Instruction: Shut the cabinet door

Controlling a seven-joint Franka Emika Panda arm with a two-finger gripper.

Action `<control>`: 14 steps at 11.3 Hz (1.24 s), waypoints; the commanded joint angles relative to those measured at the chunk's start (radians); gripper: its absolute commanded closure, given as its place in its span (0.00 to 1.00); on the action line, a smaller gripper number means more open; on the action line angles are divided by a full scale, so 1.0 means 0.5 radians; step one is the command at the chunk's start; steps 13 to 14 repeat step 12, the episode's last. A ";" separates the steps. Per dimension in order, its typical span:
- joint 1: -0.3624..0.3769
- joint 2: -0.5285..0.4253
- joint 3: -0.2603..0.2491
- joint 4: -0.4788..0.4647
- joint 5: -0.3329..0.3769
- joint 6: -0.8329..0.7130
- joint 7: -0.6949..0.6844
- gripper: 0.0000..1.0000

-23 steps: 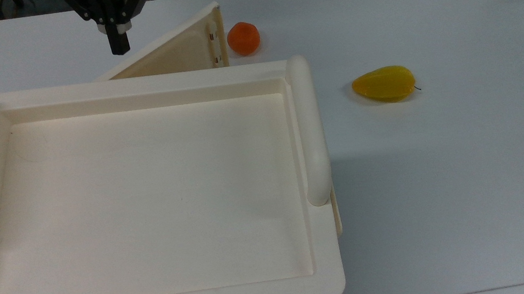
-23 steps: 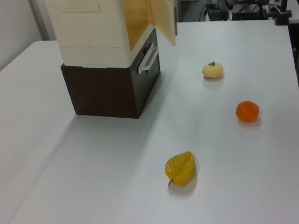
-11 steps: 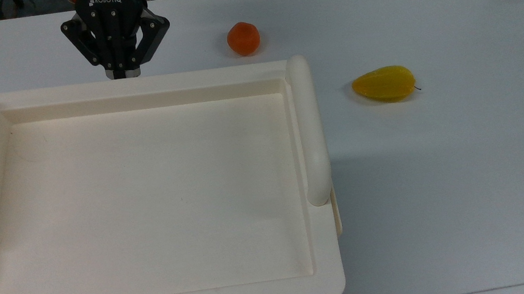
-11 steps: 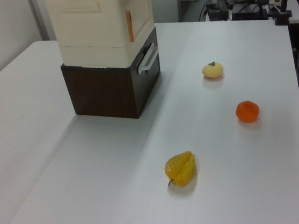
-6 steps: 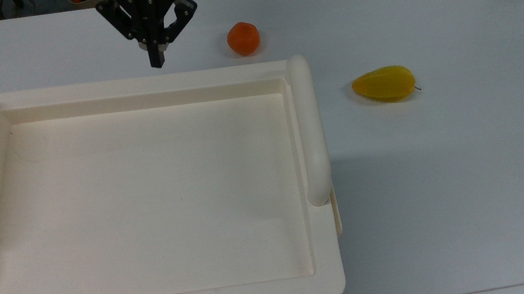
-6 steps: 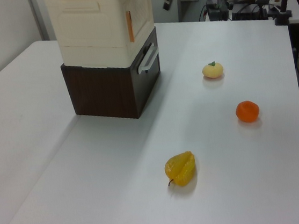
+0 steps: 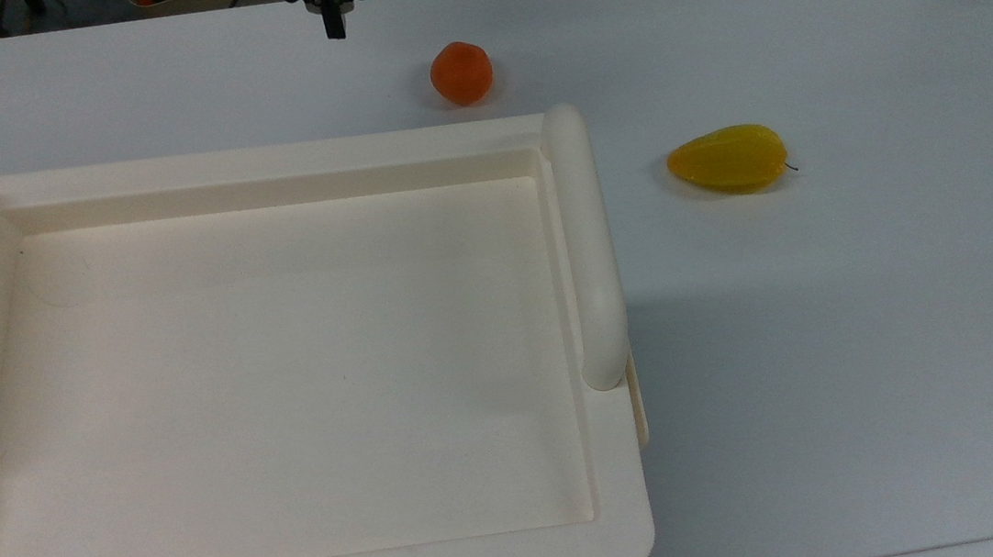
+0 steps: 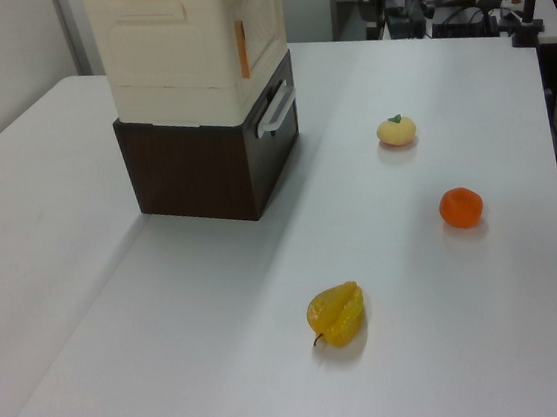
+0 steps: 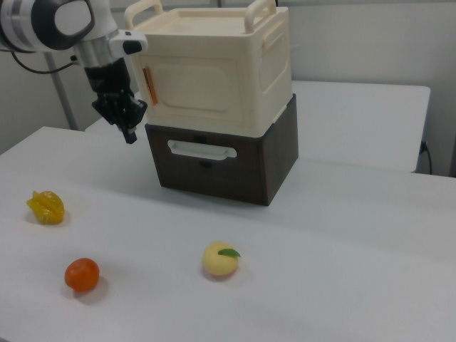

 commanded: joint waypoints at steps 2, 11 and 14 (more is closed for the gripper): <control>-0.001 -0.143 -0.020 -0.191 -0.036 -0.017 -0.040 0.61; -0.019 -0.131 -0.017 -0.176 -0.116 -0.081 -0.015 0.00; -0.019 -0.131 -0.017 -0.173 -0.116 -0.081 -0.015 0.00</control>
